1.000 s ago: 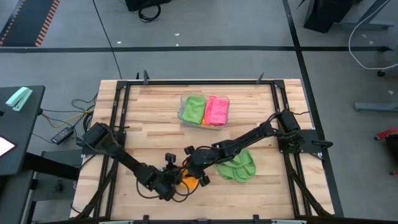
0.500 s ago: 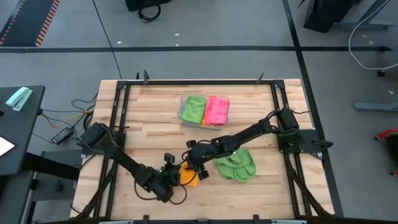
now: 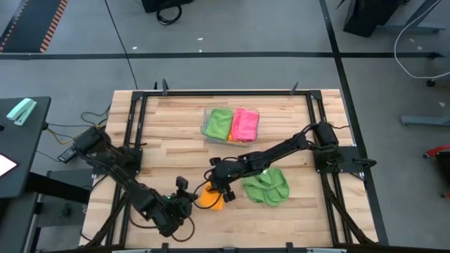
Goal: Fold microfiber towels
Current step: Fold the yellow microfiber cloth
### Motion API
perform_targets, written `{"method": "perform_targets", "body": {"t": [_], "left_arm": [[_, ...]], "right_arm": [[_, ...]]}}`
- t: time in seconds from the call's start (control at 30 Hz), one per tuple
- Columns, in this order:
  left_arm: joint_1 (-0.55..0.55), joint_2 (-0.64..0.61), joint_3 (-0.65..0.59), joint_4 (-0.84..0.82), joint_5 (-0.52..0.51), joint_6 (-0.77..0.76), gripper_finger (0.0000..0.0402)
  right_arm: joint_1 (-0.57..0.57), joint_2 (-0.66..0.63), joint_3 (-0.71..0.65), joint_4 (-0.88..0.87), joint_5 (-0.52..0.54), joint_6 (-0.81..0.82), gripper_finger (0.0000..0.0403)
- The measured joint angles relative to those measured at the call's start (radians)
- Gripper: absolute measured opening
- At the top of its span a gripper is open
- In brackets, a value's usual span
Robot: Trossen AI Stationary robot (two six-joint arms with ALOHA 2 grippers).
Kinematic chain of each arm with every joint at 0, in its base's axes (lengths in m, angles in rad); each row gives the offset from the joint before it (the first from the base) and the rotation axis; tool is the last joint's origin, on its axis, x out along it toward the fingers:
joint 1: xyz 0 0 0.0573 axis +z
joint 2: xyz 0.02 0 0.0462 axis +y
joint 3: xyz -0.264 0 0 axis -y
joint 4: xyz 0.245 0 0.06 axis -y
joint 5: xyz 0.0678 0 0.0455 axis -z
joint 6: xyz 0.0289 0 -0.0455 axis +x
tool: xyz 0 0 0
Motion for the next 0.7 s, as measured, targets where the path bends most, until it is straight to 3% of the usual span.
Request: {"method": "perform_targets", "body": {"t": [0.3,0.7], "left_arm": [[0.051,-0.009,0.0,0.12,0.032,0.062,0.001],[0.194,0.066,0.0,0.197,0.049,0.07,0.0033]], "right_arm": [[-0.051,-0.002,0.028,-0.106,0.022,-0.025,0.0177],[-0.058,-0.035,0.031,-0.186,0.018,-0.023,0.0177]]}}
